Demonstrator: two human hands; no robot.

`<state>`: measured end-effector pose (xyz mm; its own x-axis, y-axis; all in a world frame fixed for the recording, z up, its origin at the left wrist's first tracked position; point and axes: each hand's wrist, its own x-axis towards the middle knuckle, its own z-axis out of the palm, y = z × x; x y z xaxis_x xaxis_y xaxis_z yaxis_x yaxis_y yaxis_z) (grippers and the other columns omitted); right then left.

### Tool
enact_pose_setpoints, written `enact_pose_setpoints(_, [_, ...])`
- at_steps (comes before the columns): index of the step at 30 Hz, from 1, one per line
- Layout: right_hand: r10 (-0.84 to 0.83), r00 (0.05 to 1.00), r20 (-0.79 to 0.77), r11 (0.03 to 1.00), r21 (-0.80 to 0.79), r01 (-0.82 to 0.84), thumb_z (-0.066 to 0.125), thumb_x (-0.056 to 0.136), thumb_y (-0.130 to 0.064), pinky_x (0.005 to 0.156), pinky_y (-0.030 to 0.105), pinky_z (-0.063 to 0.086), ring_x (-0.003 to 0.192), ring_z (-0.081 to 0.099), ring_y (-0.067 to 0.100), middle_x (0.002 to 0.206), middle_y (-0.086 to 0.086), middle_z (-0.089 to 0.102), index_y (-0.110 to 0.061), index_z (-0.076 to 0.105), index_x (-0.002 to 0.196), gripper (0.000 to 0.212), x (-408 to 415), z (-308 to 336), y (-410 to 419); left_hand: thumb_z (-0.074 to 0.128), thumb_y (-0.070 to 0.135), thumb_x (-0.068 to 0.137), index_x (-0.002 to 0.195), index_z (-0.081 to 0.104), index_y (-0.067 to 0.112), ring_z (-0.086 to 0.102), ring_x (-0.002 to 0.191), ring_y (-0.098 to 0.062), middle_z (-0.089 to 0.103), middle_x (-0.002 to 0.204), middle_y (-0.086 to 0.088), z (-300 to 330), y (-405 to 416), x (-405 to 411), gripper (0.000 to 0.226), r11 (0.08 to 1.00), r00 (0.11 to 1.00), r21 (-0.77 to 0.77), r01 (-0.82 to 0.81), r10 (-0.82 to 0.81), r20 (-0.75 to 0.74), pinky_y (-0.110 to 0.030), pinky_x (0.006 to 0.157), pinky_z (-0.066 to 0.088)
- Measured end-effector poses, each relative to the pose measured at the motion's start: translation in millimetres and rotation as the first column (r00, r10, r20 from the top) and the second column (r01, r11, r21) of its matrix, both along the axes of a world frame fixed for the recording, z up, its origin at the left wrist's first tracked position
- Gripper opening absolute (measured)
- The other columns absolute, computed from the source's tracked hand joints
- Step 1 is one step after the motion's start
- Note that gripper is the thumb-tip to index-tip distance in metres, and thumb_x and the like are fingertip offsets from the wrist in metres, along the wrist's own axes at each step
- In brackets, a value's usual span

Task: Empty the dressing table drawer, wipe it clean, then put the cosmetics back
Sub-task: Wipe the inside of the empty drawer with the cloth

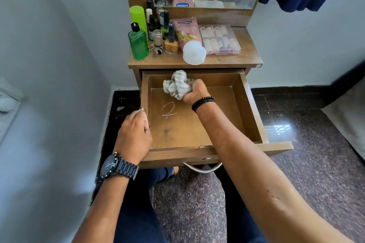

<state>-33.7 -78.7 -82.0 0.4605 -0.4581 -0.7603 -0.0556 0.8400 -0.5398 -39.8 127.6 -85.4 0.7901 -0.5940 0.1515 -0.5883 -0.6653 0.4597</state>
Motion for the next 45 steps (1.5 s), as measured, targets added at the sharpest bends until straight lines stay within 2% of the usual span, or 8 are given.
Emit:
enact_pose_setpoints(4, [-0.129, 0.991, -0.041, 0.990, 0.048, 0.131, 0.029, 0.083, -0.014, 0.058, 0.036, 0.047, 0.078, 0.054, 0.027, 0.103, 0.011, 0.053, -0.012, 0.043, 0.099, 0.021, -14, -14, -37, 0.053, -0.005, 0.082, 0.061, 0.033, 0.013, 0.051, 0.121, -0.020, 0.057, 0.127, -0.009, -2, 1, 1, 0.034, 1.000, 1.000, -0.001, -0.003, 0.003, 0.002, -0.020, 0.071, 0.037])
enact_pose_setpoints(10, [-0.472, 0.873, -0.121, 0.870, -0.228, 0.438, 0.037, 0.089, -0.003, 0.088, 0.046, 0.052, 0.103, 0.059, 0.032, 0.125, 0.016, 0.054, -0.003, 0.049, 0.124, 0.037, -44, -3, -55, 0.051, -0.005, 0.081, 0.060, 0.032, 0.014, 0.050, 0.123, -0.020, 0.060, 0.122, -0.011, -6, 1, 2, 0.034, 1.000, 1.000, -0.010, 0.009, -0.009, 0.002, -0.024, 0.076, 0.042])
enact_pose_setpoints(15, [-0.476, 0.875, -0.088, 0.844, -0.326, 0.426, 0.036, 0.094, 0.000, 0.091, 0.037, 0.049, 0.112, 0.057, 0.031, 0.126, 0.014, 0.053, -0.002, 0.040, 0.136, 0.042, -46, 1, -41, 0.051, -0.007, 0.080, 0.059, 0.031, 0.015, 0.051, 0.123, -0.019, 0.062, 0.117, -0.011, -8, 1, 4, 0.036, 1.000, 1.000, -0.022, 0.012, -0.011, 0.011, -0.024, 0.072, 0.043])
enact_pose_setpoints(21, [-0.342, 0.932, -0.120, 0.906, -0.306, 0.293, 0.040, 0.092, 0.001, 0.086, 0.034, 0.048, 0.113, 0.057, 0.029, 0.129, 0.014, 0.053, -0.003, 0.043, 0.133, 0.042, -40, -5, -32, 0.050, -0.010, 0.077, 0.060, 0.031, 0.016, 0.060, 0.101, -0.025, 0.058, 0.082, -0.005, -9, 2, 6, 0.036, 0.999, 0.999, -0.033, 0.040, -0.040, -0.007, -0.028, 0.059, 0.045])
enact_pose_setpoints(24, [-0.247, 0.960, -0.136, 0.935, -0.293, 0.199, 0.043, 0.092, 0.001, 0.096, 0.038, 0.048, 0.112, 0.058, 0.030, 0.126, 0.015, 0.056, -0.001, 0.048, 0.127, 0.036, -26, -8, -14, 0.050, -0.010, 0.077, 0.060, 0.029, 0.018, 0.059, 0.101, -0.025, 0.058, 0.085, -0.006, -6, 2, 5, 0.038, 0.998, 0.999, -0.047, 0.046, -0.046, -0.011, -0.030, 0.064, 0.047])
enact_pose_setpoints(32, [0.042, 0.976, -0.215, 0.962, -0.255, -0.098, 0.041, 0.091, -0.004, 0.096, 0.044, 0.049, 0.109, 0.059, 0.031, 0.124, 0.014, 0.057, -0.006, 0.045, 0.129, 0.038, 26, -14, 26, 0.052, -0.006, 0.077, 0.059, 0.022, 0.025, 0.058, 0.102, -0.023, 0.059, 0.090, -0.005, -5, 3, 4, 0.046, 0.996, 0.998, -0.066, 0.056, -0.058, -0.020, -0.025, 0.062, 0.041])
enact_pose_setpoints(41, [0.454, 0.829, -0.328, 0.798, -0.265, -0.542, 0.037, 0.079, 0.005, 0.075, 0.035, 0.053, 0.077, 0.059, 0.027, 0.084, 0.013, 0.056, -0.003, 0.054, 0.088, 0.020, 48, -21, 36, 0.049, -0.008, 0.076, 0.060, 0.024, 0.022, 0.057, 0.101, -0.022, 0.060, 0.094, -0.007, -6, 3, 4, 0.042, 0.997, 0.998, -0.047, 0.064, -0.064, 0.004, -0.016, 0.055, 0.031])
enact_pose_setpoints(45, [0.595, 0.751, -0.287, 0.727, -0.207, -0.655, 0.046, 0.061, 0.004, 0.074, 0.037, 0.053, 0.076, 0.057, 0.030, 0.088, 0.015, 0.054, -0.007, 0.052, 0.079, 0.022, 44, -35, 17, 0.052, -0.006, 0.078, 0.061, 0.029, 0.018, 0.052, 0.118, -0.017, 0.061, 0.105, -0.006, -8, 3, 4, 0.037, 0.998, 0.998, -0.030, 0.057, -0.056, 0.014, -0.014, 0.072, 0.035])
